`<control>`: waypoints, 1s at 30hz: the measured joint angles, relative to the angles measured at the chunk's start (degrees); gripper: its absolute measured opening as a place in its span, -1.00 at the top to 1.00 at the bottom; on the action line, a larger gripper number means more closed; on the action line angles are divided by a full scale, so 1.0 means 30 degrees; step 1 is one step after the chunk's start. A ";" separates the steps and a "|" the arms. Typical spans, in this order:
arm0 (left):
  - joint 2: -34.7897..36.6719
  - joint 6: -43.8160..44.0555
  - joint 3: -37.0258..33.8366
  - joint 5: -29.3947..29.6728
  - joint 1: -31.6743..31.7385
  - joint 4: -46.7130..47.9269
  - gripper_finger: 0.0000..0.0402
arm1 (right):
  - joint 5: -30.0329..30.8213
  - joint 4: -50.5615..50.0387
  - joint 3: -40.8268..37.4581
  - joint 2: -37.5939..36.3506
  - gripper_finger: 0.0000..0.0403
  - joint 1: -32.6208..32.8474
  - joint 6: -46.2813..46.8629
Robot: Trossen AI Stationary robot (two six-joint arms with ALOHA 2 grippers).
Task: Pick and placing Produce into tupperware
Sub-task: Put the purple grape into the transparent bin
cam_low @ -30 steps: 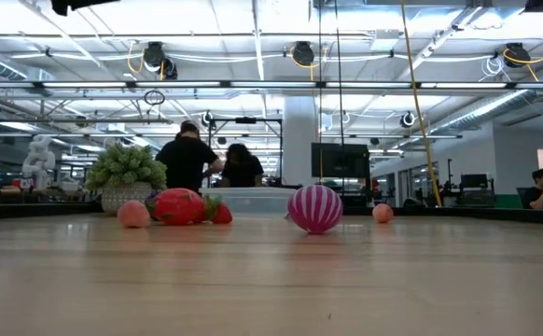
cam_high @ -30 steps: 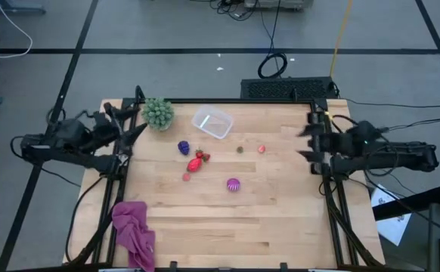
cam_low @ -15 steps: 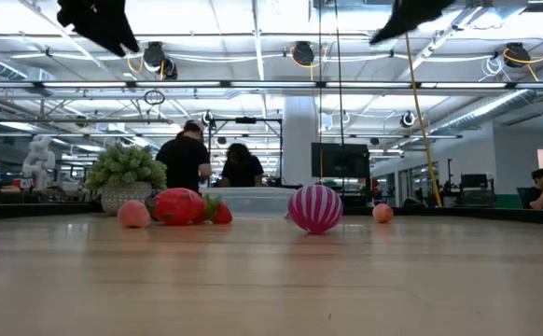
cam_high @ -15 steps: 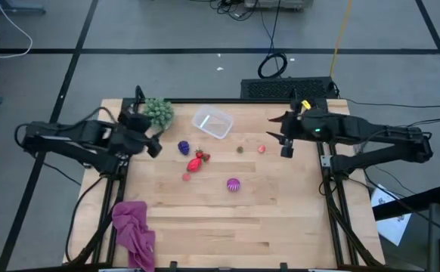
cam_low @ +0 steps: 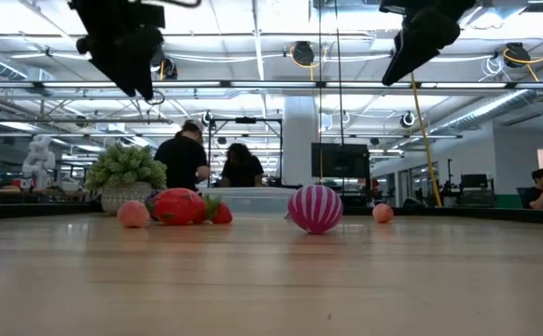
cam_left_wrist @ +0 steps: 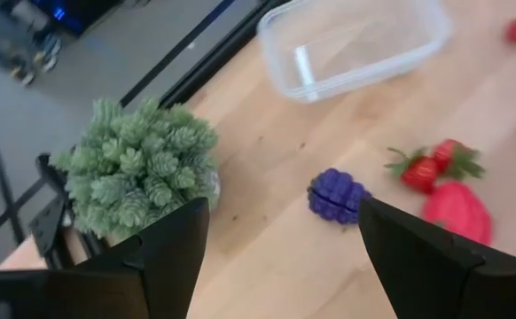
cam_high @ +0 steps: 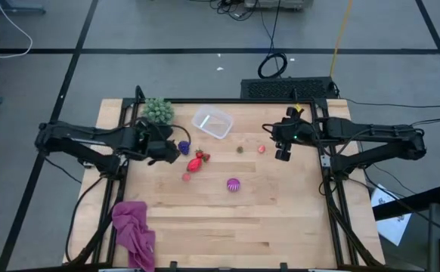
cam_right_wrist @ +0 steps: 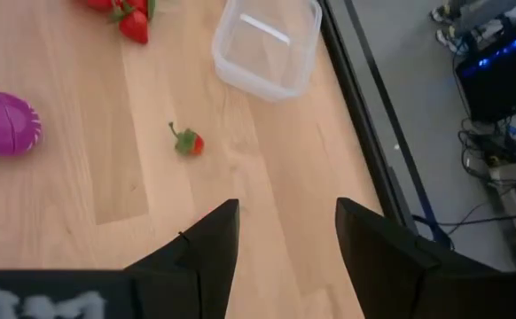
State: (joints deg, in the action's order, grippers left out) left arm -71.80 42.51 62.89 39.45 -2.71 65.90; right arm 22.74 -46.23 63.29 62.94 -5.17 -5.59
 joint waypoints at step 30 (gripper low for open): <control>-0.2714 0.6030 -0.0012 -0.5526 0.3182 -0.2990 -0.46 | -0.0099 0.0610 -0.0007 -0.0007 0.10 0.0015 -0.0329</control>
State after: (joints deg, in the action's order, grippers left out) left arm -79.95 60.60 62.86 22.87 6.83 56.93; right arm 22.44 -44.40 63.26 62.92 -5.13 -6.58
